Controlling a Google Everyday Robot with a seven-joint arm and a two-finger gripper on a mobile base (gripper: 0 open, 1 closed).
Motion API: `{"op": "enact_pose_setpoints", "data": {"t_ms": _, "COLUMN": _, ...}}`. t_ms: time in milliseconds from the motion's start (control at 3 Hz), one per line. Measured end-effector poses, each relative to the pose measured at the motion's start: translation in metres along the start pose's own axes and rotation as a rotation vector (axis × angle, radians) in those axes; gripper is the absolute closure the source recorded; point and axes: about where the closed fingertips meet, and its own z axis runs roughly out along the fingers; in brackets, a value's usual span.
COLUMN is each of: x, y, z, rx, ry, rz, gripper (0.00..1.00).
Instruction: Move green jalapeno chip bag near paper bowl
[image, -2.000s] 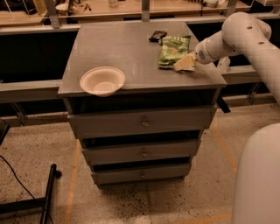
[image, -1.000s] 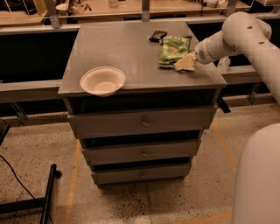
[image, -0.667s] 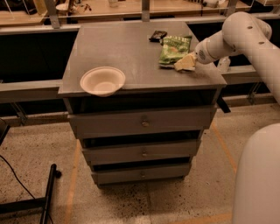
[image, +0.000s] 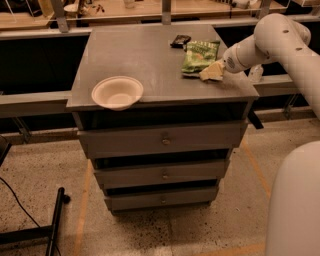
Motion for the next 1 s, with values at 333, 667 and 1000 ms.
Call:
{"op": "enact_pose_setpoints", "data": {"t_ms": 333, "x": 0.0, "y": 0.0, "z": 0.0, "rx": 0.0, "ry": 0.0, "rz": 0.0, "gripper": 1.0}}
{"op": "enact_pose_setpoints", "data": {"t_ms": 667, "x": -0.0002, "y": 0.0, "z": -0.0001, "rx": 0.0, "ry": 0.0, "rz": 0.0, "gripper": 1.0}}
{"op": "enact_pose_setpoints", "data": {"t_ms": 1000, "x": -0.0009, "y": 0.0, "z": -0.0006, "rx": 0.0, "ry": 0.0, "rz": 0.0, "gripper": 1.0}}
